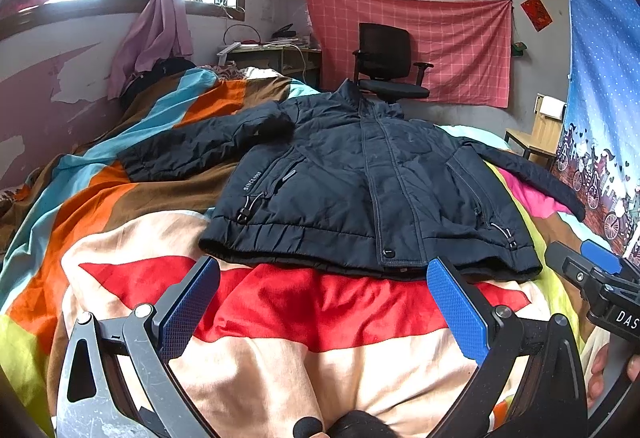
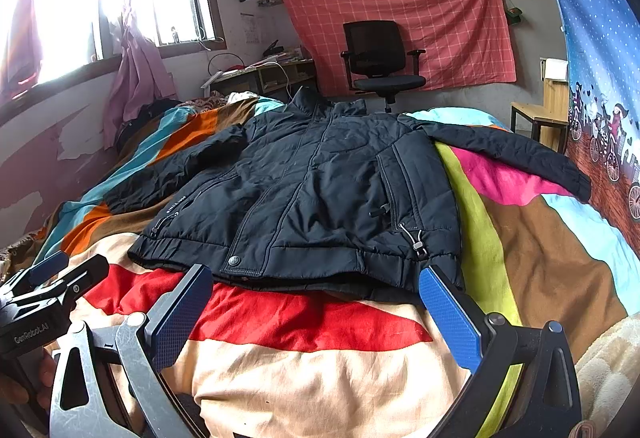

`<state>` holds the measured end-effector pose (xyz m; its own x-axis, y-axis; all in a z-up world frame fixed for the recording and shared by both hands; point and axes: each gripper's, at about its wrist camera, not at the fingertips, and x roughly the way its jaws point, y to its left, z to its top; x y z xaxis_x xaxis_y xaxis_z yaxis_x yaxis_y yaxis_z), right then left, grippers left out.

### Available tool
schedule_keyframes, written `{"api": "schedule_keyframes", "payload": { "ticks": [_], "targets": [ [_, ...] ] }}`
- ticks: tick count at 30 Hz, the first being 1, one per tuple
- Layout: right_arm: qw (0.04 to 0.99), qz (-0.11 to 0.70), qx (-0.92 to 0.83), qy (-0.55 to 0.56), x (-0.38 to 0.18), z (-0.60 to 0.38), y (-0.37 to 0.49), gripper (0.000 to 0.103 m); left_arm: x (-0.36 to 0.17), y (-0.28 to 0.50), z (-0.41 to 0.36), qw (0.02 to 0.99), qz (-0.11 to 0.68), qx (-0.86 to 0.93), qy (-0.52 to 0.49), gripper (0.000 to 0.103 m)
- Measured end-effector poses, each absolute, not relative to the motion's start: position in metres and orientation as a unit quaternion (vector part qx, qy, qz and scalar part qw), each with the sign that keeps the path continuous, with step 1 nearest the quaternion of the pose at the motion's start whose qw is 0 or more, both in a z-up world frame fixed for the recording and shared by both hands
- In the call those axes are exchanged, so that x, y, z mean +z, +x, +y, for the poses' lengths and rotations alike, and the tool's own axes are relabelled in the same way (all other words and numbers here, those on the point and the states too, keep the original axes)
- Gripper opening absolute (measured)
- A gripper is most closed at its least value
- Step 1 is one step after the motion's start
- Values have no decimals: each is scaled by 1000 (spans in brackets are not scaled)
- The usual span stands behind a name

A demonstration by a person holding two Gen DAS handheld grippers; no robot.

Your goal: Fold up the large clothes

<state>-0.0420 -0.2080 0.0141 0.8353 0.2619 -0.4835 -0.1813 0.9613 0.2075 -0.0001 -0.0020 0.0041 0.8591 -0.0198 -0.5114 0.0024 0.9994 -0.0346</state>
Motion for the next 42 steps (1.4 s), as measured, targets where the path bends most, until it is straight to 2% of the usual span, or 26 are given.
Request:
{"api": "schedule_keyframes", "payload": {
  "ticks": [42],
  "targets": [
    [955,263,114,81,15,-213,-41,103,4,-2,0,964,264,-3,-18,101]
  ]
}}
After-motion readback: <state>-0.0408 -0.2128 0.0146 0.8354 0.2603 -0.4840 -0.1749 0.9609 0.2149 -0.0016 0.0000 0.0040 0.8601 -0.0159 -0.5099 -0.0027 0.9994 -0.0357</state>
